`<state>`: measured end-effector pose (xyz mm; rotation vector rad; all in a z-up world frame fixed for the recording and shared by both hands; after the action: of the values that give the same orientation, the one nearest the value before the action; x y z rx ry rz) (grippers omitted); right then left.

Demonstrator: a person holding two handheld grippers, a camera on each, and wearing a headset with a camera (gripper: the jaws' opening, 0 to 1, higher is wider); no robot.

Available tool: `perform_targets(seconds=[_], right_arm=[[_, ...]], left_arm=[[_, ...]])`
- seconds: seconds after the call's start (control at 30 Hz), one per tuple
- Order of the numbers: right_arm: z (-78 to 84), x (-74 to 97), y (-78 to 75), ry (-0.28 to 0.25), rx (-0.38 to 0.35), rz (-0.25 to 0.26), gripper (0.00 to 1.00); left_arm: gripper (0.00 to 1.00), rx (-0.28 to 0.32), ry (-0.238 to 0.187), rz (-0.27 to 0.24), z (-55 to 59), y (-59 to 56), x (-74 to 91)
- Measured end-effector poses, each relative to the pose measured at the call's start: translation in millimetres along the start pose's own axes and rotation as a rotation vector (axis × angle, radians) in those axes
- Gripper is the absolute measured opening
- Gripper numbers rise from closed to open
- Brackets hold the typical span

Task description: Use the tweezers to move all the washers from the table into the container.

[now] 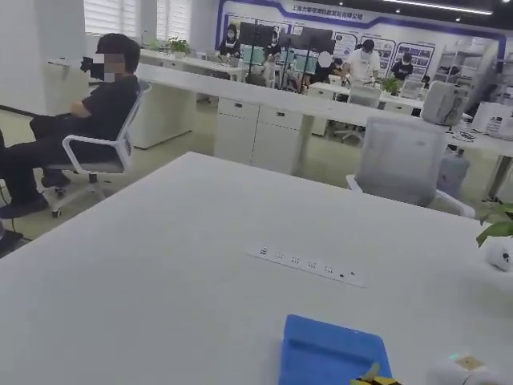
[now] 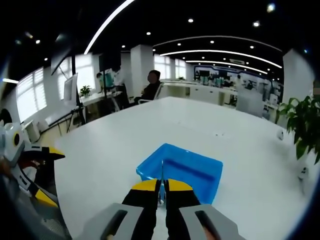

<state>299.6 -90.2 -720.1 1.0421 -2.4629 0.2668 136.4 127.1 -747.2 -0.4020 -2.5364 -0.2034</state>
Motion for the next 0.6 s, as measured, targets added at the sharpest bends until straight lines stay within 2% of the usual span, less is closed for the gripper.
perform_targets(seconds=[0.33, 0.47, 0.6], right_arm=[[-20.3, -9.0, -14.6, -0.032, 0.022, 0.024, 0.01], [-21.6, -17.4, -22.5, -0.024, 0.031, 0.040, 0.01], [-15.1, -27.3, -29.0, 0.001, 0.028, 0.053, 0.01]], left_arm=[[0.83, 0.001, 0.001, 0.001, 0.0, -0.3, -0.7], [0.83, -0.001, 0.004, 0.002, 0.3, -0.4, -1.0], [0.83, 0.001, 0.007, -0.001, 0.7, -0.2, -1.2]])
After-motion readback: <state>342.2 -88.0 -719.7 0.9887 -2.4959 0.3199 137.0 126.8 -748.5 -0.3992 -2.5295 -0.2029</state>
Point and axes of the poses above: the centre of the closed fingertips' face, and the gripper's own axes: x roughly backward along the fingers, y roughly to its left, z roughly out of its underside, the point moved 9 cm from there along x, roughly backward along the fingers, and after that the axes turned 2 degrees about x, right-handed, at the moved point
